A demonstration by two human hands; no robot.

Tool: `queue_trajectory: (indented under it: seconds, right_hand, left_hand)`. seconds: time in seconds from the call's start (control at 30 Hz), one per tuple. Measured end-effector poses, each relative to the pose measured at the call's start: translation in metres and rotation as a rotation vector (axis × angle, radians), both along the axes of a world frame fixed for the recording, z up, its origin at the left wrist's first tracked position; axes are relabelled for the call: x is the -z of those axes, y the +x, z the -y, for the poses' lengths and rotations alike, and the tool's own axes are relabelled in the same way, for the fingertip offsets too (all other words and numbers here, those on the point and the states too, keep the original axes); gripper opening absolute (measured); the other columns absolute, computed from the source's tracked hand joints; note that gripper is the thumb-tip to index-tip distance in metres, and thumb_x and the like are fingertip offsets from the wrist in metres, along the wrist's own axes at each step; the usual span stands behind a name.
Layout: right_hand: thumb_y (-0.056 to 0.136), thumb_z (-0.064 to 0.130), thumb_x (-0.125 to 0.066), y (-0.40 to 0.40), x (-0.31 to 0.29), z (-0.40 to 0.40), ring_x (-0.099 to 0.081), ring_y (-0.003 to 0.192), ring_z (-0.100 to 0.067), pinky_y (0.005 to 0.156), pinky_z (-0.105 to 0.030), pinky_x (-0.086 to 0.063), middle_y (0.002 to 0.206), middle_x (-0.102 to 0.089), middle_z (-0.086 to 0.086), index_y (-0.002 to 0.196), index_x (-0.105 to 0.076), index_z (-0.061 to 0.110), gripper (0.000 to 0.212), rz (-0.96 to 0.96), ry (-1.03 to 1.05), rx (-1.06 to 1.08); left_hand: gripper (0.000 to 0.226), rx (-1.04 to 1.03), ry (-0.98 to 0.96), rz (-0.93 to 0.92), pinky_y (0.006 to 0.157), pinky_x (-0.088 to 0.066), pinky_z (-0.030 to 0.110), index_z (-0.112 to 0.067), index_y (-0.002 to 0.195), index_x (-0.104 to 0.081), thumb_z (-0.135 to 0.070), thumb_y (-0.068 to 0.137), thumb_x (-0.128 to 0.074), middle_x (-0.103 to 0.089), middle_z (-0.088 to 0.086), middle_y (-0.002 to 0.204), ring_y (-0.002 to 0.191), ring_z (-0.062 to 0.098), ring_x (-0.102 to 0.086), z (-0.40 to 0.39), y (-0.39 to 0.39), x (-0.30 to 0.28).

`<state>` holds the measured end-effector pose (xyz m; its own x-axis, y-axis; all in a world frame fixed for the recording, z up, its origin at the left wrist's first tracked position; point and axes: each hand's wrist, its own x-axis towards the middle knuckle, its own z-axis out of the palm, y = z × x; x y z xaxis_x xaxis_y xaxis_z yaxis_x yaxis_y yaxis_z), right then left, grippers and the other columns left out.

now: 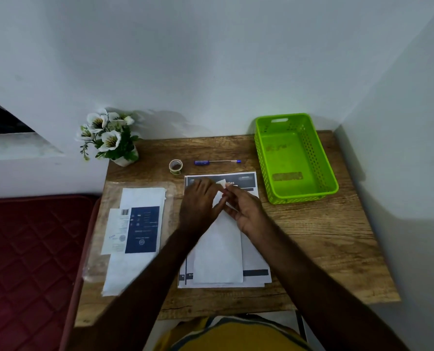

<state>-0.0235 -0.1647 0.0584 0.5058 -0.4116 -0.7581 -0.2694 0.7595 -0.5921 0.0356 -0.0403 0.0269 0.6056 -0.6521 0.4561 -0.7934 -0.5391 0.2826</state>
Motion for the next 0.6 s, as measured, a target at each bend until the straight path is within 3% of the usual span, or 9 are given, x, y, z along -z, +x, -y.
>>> queue_trajectory:
  seconds: [0.13, 0.6]
  right_hand:
    - [0.088, 0.015, -0.078, -0.004, -0.004, -0.004, -0.074, 0.098, -0.021, 0.075, -0.038, -0.062, 0.102, -0.078, -0.012, 0.107, -0.075, 0.006, 0.021, 0.026, 0.017, 0.024]
    - [0.089, 0.018, -0.077, -0.012, -0.006, -0.008, -0.07, 0.108, -0.025, 0.081, -0.041, -0.063, 0.107, -0.077, -0.012, 0.105, -0.075, 0.006, 0.02, 0.02, 0.006, 0.016]
  left_hand:
    - [0.021, -0.074, -0.056, 0.065, 0.086, -0.05, 0.038, -0.009, 0.102, -0.073, -0.028, 0.094, -0.071, -0.07, 0.013, 0.105, 0.099, 0.029, -0.065, 0.005, -0.004, 0.005]
    - [0.006, -0.043, -0.117, 0.183, 0.076, -0.051, 0.045, -0.008, 0.098, -0.068, -0.014, 0.097, -0.067, -0.068, 0.016, 0.103, 0.09, 0.034, -0.064, 0.003, -0.01, 0.001]
